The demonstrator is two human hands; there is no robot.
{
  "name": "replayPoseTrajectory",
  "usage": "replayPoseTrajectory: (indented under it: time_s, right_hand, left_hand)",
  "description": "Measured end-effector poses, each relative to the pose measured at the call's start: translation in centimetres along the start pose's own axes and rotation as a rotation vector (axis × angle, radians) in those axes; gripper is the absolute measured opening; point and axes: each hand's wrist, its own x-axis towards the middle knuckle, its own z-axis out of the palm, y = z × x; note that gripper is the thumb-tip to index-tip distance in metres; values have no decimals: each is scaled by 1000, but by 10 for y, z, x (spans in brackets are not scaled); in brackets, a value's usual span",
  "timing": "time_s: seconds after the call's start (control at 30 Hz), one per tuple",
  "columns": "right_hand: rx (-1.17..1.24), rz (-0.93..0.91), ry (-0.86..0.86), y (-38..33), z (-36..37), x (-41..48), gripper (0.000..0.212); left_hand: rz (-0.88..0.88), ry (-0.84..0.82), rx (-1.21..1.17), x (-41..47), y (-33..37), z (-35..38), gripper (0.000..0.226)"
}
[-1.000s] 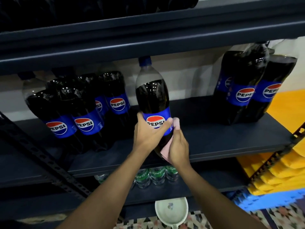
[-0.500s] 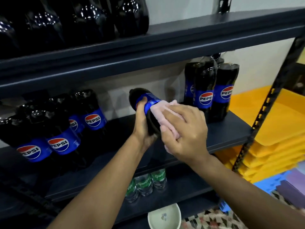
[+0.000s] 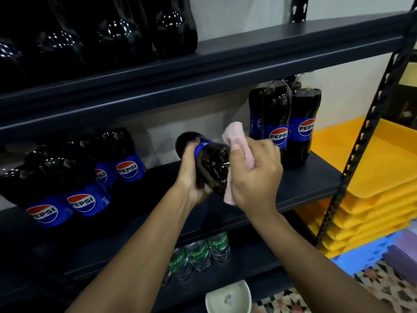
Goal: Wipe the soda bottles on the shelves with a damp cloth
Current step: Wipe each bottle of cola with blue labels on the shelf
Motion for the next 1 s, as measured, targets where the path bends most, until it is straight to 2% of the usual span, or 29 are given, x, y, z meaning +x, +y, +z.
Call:
replayPoseTrajectory:
  time_s: [0.1,0.17,0.23,0.3,0.37,0.43,0.5,0.57,0.67,0.73,0.77,0.83,0.87,0.9,0.97,1.0]
  right_hand:
    - [90,281,1,2,4,2,28]
    - [209,494,17,9,7,-1,36]
    - [348,742,24,16,10,-3,35]
    - [565,1038,-18,34,16,-8,22]
    - [841,1306,-91,52,18,-16,36]
    - [958,1415,-144,68,18,-27,37]
    - [983,1450,-146,84,18,-36,34]
    - [958,1441,-103,96,20,-40,33]
    - [775,1330,-82,106,23,-26,49]
    - [436,1102,-155,107,24,-15,47]
    - [194,883,-217,107,22,-12,42]
    - [-325,294,-412,116,23,-19,36]
    - [-524,80,-554,129,27,-31,39]
    - [-665,-29,-716,141,30,-44,47]
    - [-837,6,-1035,162,38,-66,62]
    - [-880,27,-1109,164,40,-74,65]
  left_hand:
    - [20,82,98,1,-1,-7,62]
    - [45,126,131,3,-1,-14,65]
    - [77,173,164,7,-4,-23,70]
    - [119,251,202,7,-6,-31,66]
    - [161,333,249,8,-9,-40,65]
    - [195,389,284,8,-12,-47,77]
    - [228,444,349,10,-15,-55,100]
    - [274,519,484,15,-17,-67,114]
    - [341,535,628,17,-17,-81,106]
    - [356,548,644,17,-17,-88,99]
    - [363,558,644,19,-17,-92,92]
    - [382,598,653,19,-17,-100,80]
    - [396,617,670,18,-16,-102,78]
    - [407,630,695,16,-16,-104,79]
    - [426,652,751,11,-14,-108,82]
    - [435,660,778,8,-13,-110,81]
